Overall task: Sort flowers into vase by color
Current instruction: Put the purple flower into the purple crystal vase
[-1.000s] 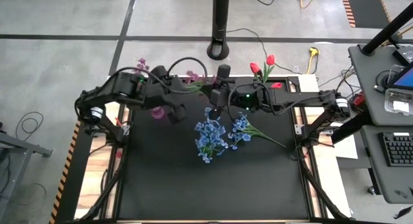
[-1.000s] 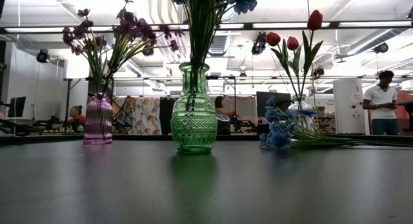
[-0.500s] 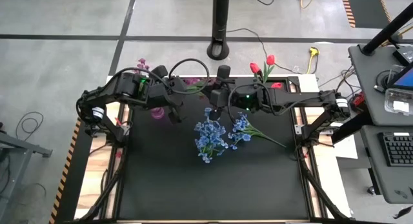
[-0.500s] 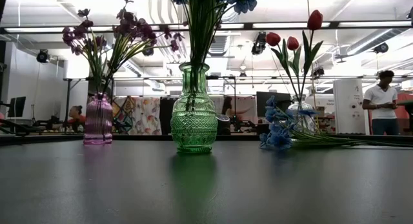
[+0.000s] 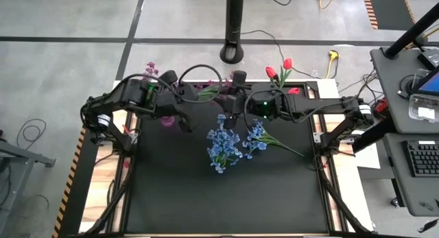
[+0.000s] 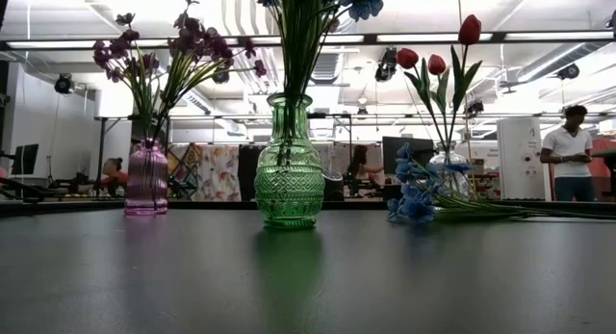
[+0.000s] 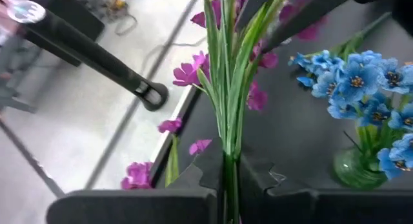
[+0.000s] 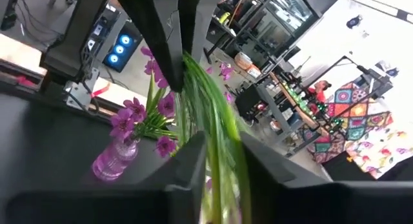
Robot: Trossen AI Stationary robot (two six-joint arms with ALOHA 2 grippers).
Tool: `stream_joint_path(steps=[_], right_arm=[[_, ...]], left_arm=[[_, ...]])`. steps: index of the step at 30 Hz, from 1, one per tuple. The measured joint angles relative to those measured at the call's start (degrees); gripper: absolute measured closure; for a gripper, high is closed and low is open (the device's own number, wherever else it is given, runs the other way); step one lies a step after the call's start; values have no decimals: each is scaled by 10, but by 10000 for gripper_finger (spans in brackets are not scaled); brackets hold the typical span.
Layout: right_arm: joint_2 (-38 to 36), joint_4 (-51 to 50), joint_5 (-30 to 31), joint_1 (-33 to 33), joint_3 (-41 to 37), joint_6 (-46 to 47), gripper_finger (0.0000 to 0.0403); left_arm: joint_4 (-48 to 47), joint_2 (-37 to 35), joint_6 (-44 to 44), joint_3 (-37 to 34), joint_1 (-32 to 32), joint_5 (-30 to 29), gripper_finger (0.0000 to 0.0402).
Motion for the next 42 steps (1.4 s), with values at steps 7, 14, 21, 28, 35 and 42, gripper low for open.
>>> stream_joint_path(steps=[7,14,21,28,35,42], right_arm=[[-34,-11,20,7,0,60,225],[-96,-76,18,29,0,110,165],[-139,-151,14,50,0,155,144],[-145,-221,7,65,0,199,153],[-141,-240,-54,84,-34,232,158],[-162,-177,-45,114,-110,259,163]], left_arm=[[20,-23,-19,-24,-51,-65,400],[112,-87,-41,-153,-121,-136,400],[255,-190,-66,-363,-173,-225,401],[456,-286,-42,-543,-207,-286,401],[767,-350,118,-690,-235,-288,402],[1202,-384,352,-845,-256,-143,401]])
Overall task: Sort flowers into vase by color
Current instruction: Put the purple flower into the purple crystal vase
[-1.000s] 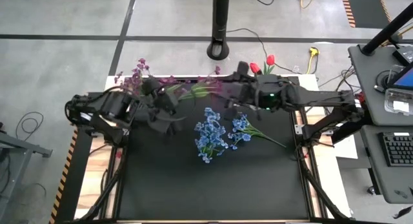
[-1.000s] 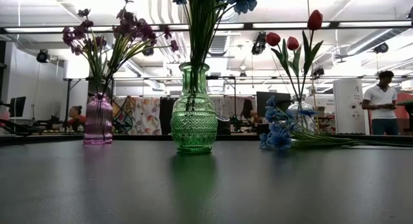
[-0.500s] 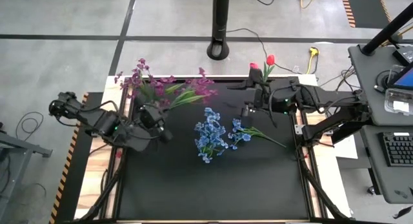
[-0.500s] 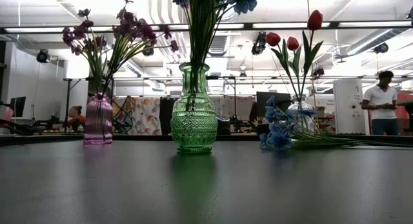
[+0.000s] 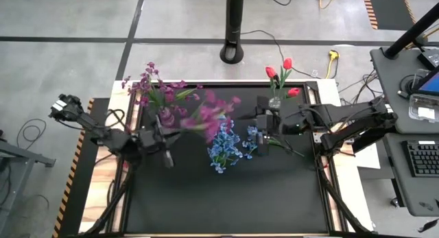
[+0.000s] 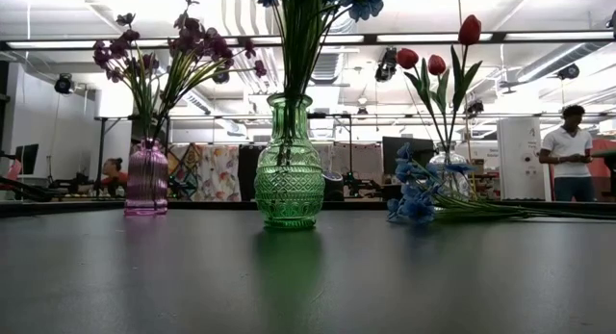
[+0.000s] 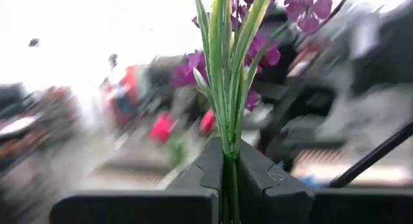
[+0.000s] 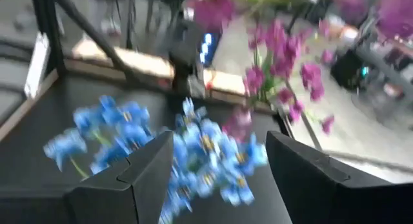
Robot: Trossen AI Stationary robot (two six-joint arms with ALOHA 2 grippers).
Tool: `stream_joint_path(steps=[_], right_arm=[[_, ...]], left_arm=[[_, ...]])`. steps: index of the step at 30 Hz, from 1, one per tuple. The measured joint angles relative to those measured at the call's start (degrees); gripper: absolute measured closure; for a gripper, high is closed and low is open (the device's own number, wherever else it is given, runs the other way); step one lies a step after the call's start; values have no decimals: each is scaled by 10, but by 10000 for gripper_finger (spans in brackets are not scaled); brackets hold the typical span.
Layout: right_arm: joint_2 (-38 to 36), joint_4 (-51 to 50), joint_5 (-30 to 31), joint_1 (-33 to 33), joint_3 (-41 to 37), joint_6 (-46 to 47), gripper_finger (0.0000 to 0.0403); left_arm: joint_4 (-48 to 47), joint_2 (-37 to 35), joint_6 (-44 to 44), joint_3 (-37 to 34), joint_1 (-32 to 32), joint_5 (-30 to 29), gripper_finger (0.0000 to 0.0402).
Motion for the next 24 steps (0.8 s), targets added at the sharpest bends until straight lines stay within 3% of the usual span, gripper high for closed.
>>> stream_joint_path(steps=[4,13,17,24], right_arm=[[-11,160,0,17,-67,-8,165],[53,522,-33,21,-176,-42,167],[84,581,-36,21,-176,-48,168],[123,582,-71,21,-145,-41,168]], left_arm=[[155,0,46,-62,5,112,401],[278,78,60,-82,32,165,401],[346,134,60,-83,51,184,401],[420,216,63,-61,84,187,401]])
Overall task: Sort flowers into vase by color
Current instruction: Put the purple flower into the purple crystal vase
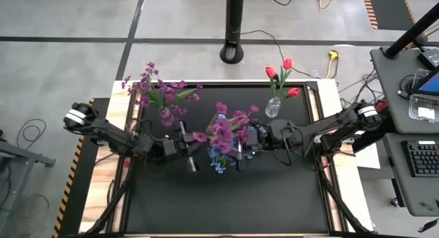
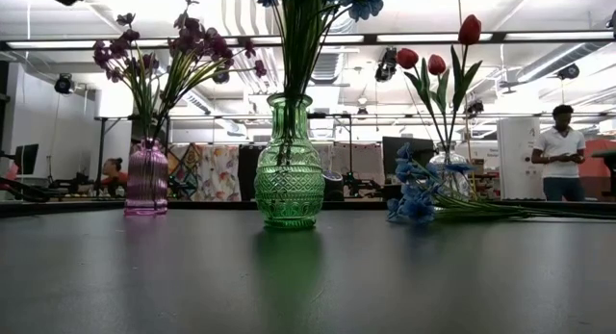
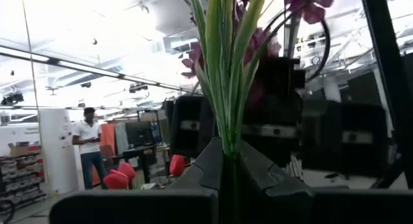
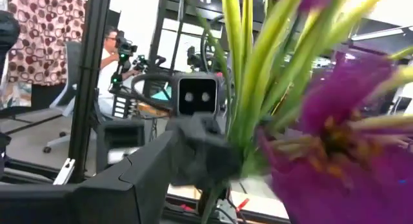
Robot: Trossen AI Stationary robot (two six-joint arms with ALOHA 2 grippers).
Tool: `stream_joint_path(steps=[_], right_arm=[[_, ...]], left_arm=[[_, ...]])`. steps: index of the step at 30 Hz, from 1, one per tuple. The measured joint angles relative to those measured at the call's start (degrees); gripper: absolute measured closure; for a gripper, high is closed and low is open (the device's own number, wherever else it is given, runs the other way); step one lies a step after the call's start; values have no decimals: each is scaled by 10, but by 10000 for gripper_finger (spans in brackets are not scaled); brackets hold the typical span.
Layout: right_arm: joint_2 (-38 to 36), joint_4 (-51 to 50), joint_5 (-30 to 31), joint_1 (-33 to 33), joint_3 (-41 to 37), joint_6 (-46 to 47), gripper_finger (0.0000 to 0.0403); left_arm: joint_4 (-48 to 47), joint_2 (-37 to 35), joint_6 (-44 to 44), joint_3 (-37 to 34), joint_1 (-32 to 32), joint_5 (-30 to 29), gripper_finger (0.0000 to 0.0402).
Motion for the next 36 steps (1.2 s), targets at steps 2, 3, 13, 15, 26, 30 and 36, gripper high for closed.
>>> stream_joint_path(steps=[2,3,13,15,26,30,36], right_arm=[[1,0,0,0,2,2,171],[1,1,0,0,2,5,174],[0,0,0,0,2,6,270],[0,-3,0,0,2,6,294],[-10,-29,-4,0,2,0,386],[-12,-97,-5,0,25,12,390],[4,-151,-15,0,64,15,390]], left_arm=[[5,18,0,7,1,4,400],[8,27,3,13,0,6,398],[12,61,10,38,0,-25,374],[10,60,-4,37,0,-27,373],[-161,2,-84,34,-2,-43,271],[-198,-27,-98,33,-4,-42,217],[-205,-47,-90,33,-5,-40,181]])
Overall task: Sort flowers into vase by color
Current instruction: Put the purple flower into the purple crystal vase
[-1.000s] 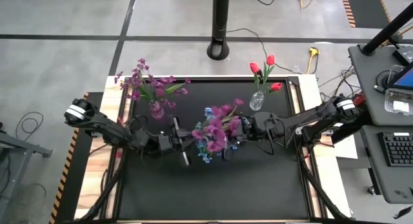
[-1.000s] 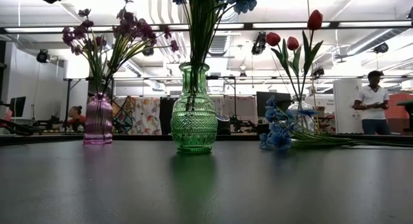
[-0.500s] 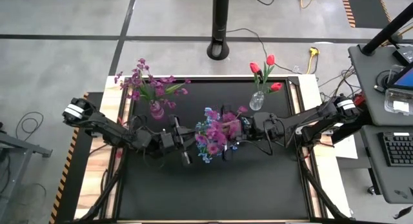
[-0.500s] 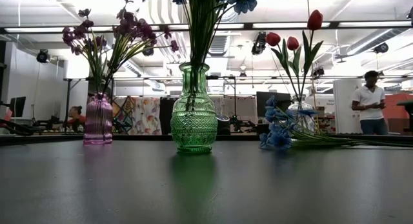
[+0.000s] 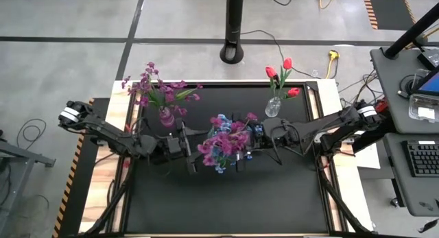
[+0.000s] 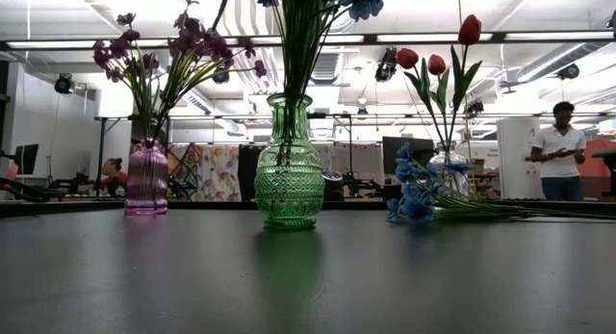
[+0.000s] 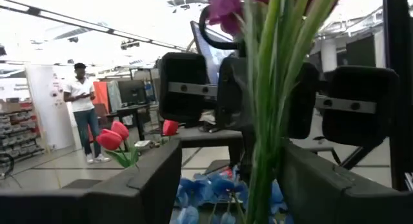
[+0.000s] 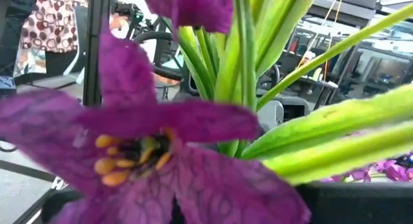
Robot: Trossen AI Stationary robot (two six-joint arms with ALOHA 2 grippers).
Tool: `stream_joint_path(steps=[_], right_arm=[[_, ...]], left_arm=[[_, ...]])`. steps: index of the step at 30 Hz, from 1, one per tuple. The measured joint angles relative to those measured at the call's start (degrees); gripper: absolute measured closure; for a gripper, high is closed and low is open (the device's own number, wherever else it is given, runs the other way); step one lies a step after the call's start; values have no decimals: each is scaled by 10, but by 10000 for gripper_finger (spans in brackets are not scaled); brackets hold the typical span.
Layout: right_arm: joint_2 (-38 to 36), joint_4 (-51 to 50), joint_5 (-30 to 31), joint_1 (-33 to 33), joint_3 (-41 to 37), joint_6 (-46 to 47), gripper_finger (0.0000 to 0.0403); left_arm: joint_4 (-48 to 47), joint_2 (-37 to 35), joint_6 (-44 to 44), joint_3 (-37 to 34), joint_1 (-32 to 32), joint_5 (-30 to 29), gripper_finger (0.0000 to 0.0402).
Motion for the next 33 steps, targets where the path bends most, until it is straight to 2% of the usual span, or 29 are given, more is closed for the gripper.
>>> stream_joint_path(steps=[4,7,10,13,15,16,24,30,33], right_arm=[[4,-3,-2,0,3,0,390],[4,1,-2,0,4,1,390],[5,-1,-2,0,4,1,390],[5,1,0,0,4,-1,389],[5,1,1,0,4,-6,381],[5,1,1,0,4,-7,374],[-6,-4,0,0,4,12,274],[-38,-44,5,0,4,16,218],[-50,-57,10,0,4,17,206]], left_arm=[[-28,-2,0,0,0,29,191],[-27,-1,0,0,0,33,219],[-31,-1,0,0,0,30,269],[-31,-3,0,0,0,30,336],[-31,-4,0,0,0,31,380],[-31,-4,1,0,0,31,389],[-45,-13,2,-1,-2,21,397],[-49,-57,36,-27,-18,-96,399],[-48,-91,54,-43,-27,-129,400]])
